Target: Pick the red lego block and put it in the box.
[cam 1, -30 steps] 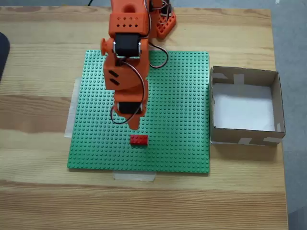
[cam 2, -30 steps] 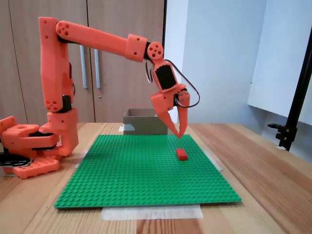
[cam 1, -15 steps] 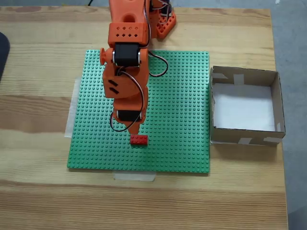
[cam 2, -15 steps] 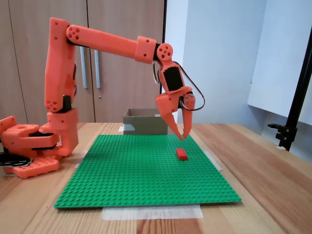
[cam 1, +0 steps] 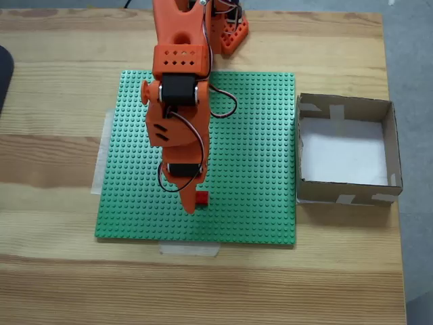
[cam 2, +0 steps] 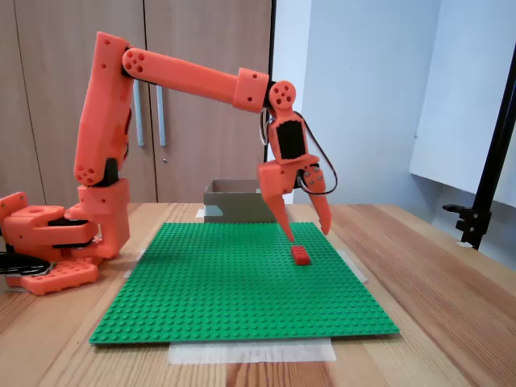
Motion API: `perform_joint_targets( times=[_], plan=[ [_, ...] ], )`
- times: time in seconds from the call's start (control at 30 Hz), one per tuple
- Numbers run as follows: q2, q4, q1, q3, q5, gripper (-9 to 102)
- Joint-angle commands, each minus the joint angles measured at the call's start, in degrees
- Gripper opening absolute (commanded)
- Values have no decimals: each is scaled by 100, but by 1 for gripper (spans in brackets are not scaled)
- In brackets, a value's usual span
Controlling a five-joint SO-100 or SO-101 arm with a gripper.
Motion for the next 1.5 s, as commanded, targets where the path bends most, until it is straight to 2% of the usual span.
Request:
perform_joint_targets(
  times=[0.0,1.03,1.47],
  plan=[
    [-18,35,-9,-246,26,31],
    [-308,-457,-44,176,-141,28],
    [-308,-527,-18,272,-246,23]
  ],
)
